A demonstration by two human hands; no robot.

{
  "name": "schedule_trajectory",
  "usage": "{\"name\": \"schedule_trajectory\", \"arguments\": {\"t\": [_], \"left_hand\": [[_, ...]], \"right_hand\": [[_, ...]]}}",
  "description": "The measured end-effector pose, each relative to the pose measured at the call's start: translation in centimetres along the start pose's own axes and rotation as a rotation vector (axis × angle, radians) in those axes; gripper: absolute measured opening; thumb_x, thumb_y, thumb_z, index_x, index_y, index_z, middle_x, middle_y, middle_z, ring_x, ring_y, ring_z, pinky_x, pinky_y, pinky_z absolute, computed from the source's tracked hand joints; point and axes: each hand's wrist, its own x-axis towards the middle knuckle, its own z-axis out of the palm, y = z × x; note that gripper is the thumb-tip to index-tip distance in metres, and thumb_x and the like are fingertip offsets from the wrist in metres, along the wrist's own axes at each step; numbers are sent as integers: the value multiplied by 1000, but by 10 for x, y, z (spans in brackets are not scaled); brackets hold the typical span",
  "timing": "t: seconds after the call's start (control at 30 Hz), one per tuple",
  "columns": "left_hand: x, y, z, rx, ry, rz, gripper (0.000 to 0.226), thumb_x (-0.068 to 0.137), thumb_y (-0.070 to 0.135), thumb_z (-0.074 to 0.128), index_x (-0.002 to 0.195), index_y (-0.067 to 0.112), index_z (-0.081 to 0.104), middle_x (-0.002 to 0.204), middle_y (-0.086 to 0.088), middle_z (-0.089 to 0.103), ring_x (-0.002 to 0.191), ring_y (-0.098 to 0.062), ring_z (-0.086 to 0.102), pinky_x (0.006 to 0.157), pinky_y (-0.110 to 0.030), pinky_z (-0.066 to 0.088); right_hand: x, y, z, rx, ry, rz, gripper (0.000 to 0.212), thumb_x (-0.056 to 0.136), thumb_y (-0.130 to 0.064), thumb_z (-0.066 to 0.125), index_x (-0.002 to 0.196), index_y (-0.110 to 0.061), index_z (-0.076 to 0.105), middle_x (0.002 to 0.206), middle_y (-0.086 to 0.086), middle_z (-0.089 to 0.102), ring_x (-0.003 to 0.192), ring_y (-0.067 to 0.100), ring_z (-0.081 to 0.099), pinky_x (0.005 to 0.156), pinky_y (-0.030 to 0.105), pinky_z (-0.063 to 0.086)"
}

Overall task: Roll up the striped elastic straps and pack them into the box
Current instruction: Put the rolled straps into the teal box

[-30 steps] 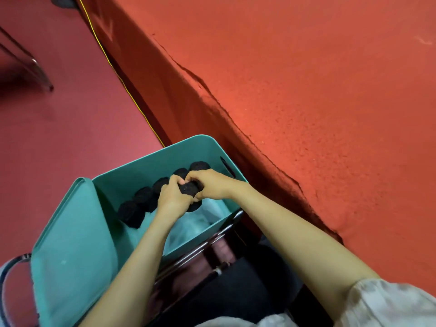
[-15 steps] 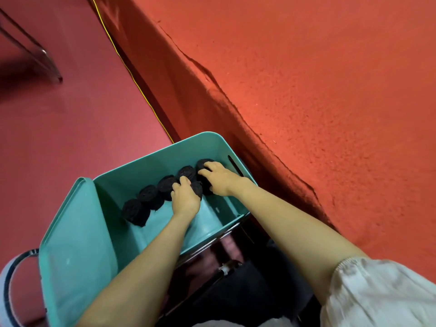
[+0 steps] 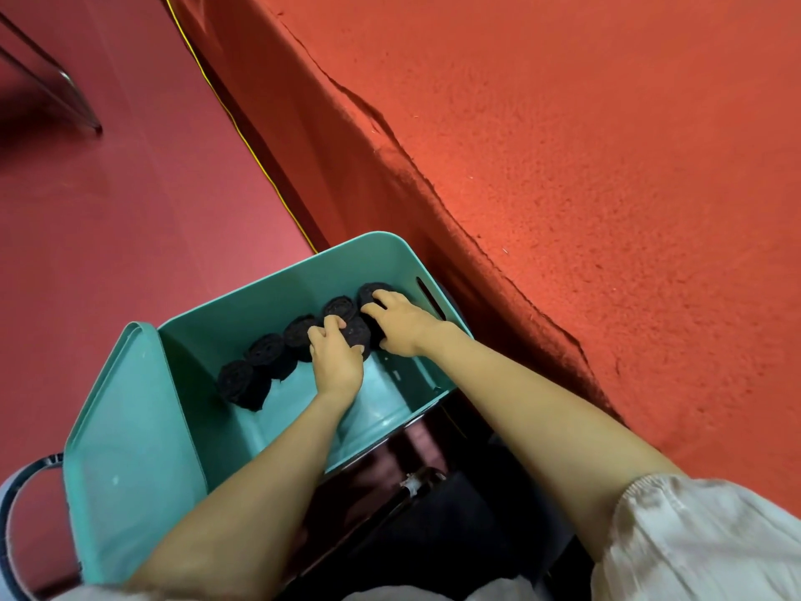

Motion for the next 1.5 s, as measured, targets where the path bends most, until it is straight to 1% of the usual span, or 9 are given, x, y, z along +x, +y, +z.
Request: {"name": "schedule_trajectory", "arguments": {"t": [0.2,0.37,0.47,0.6,0.77,0.9,1.07,1.3,1.5], "left_hand": [[1,3,-4,65,-47,4,43,81,-4,63,117,8,42,121,-15,38,106,-33,46,83,-33,40],[-8,18,-15,173,-57,-6,53,79,-9,60,125,4,38,128,-18,28,113,-33,35,81,-30,34],[-14,32,-27,184,-58,17,50,81,-3,58,125,6,38,129,-17,28,116,-33,31,87,-34,36],[-33,51,-48,172,-73,174,40,86,12,61,124,13,50,127,-11,39,122,-29,31,97,-33,32],[-76,93,-67,59,-111,493,27,85,19,65,112,18,60,112,-1,52,109,-21,52,95,-34,41],[-118,141,-66,-55,-258,708,19,85,18,66,104,21,63,104,5,57,94,-9,56,89,-26,44],[-185,197,-24,-39,-512,990,20,83,15,68,103,18,64,107,-1,61,90,-11,58,86,-22,43],[-296,250,53,186,-822,1310,26,85,19,66,111,14,63,114,-6,58,104,-18,57,88,-22,38],[-386,285,112,328,-968,1479,29,85,21,66,113,14,63,119,-10,56,111,-22,54,94,-26,37]], "right_hand": [[-4,-1,-3,17,-65,10,75,90,-9,57,152,-13,14,159,14,-2,147,28,-1,119,37,14],[-15,-5,-11,-16,-15,6,69,91,-6,54,151,-10,19,158,16,5,147,29,2,118,37,14],[-35,-9,-20,-2,84,-15,62,90,-6,54,146,-7,29,153,17,20,143,30,13,116,35,20],[-84,-6,-36,92,293,-64,56,88,-11,59,141,-8,40,139,12,42,133,28,33,110,36,30],[-194,6,-55,232,600,-21,45,91,-16,60,134,-11,49,134,6,50,126,20,45,108,31,33],[-292,25,-46,205,803,192,39,92,-18,61,130,-12,54,129,3,55,121,17,48,104,18,28],[-396,47,-6,193,926,502,37,90,-13,64,125,-7,57,124,8,58,118,20,51,99,2,20],[-518,61,66,266,1005,868,40,87,-12,67,125,-5,57,125,11,57,120,24,51,99,6,19],[-597,73,111,315,1086,1103,44,85,-12,69,126,-5,56,125,13,55,122,28,48,103,19,24]]}}
